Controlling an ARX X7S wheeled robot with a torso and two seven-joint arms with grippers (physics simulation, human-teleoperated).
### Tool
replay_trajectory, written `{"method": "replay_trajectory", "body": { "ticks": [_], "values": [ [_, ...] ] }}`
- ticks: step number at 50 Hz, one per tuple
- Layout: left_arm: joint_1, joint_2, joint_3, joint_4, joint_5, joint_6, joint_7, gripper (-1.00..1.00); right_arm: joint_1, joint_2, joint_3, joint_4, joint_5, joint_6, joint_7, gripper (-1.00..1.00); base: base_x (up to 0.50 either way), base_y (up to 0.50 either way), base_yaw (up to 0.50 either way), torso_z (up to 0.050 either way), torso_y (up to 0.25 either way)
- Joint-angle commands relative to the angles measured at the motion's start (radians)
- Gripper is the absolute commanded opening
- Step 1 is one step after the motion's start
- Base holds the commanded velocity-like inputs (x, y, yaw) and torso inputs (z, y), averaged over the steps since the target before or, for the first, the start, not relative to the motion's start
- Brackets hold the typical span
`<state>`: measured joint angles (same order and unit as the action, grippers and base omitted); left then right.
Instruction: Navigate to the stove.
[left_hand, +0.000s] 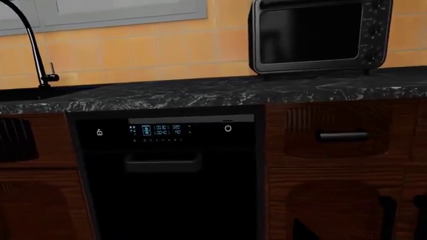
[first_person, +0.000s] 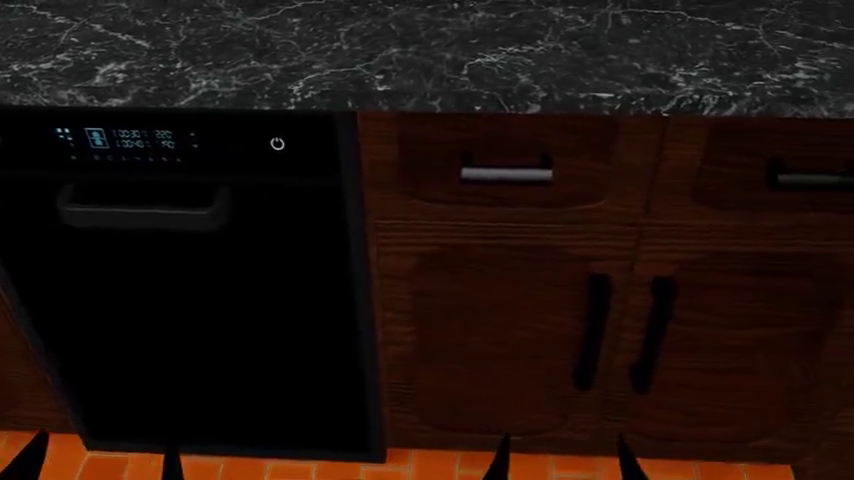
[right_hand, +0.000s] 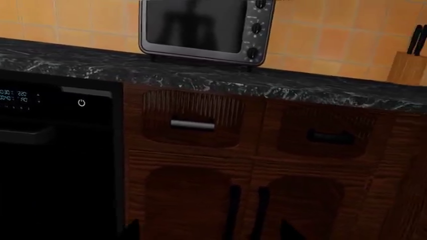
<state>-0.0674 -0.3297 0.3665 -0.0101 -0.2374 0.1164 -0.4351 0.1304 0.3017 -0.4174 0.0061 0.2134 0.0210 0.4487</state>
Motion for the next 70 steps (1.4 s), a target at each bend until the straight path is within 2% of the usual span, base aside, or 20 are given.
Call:
{"method": "replay_trajectory", "body": {
  "ticks": [1, 70],
  "values": [
    [-0.002, -0.001, 0.001, -0.005, -0.002, 0.005, 0.0, 1.0, -0.004, 0.004, -0.001, -0.006, 0.002, -0.005, 0.004, 1.0, 0.0, 0.07, -0.5, 0.0, 0.0],
    [-0.006, -0.009, 0.013, -0.007, -0.011, 0.01, -0.012, 1.0, -0.001, 0.009, 0.003, 0.003, 0.04, -0.005, 0.019, 1.0, 0.02, 0.08, -0.5, 0.0, 0.0]
  ]
}}
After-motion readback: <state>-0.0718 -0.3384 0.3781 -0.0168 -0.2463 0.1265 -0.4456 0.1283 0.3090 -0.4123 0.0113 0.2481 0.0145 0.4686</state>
